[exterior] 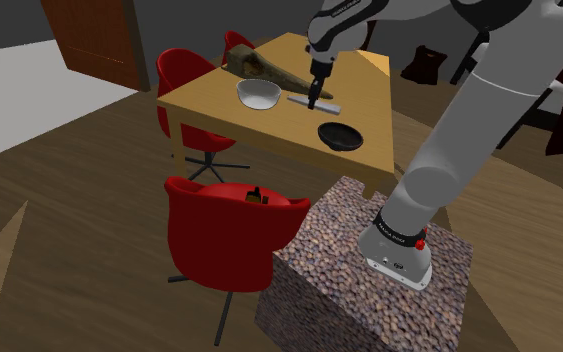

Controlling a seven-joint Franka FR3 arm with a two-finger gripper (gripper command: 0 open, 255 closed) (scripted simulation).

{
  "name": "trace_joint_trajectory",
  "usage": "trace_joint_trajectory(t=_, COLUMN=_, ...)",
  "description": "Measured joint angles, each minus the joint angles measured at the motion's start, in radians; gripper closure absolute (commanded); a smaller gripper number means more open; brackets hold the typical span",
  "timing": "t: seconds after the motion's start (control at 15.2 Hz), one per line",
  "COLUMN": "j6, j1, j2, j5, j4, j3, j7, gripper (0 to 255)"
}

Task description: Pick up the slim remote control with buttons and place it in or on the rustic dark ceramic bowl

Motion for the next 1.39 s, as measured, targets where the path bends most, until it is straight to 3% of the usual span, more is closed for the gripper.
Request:
trace_joint_trajectory(t=1.06, j6=-0.212, j1=0.005, j2=-0.079, j5=-0.033, j4=0.140, j3=0.012, j7=0.027, gripper=255)
trace_joint_trajectory(t=1.39, j6=-0.220, j1=-0.003, j2=-0.254, j5=-0.103, j4=-0.018, j3=0.043, j7=0.089, gripper=255)
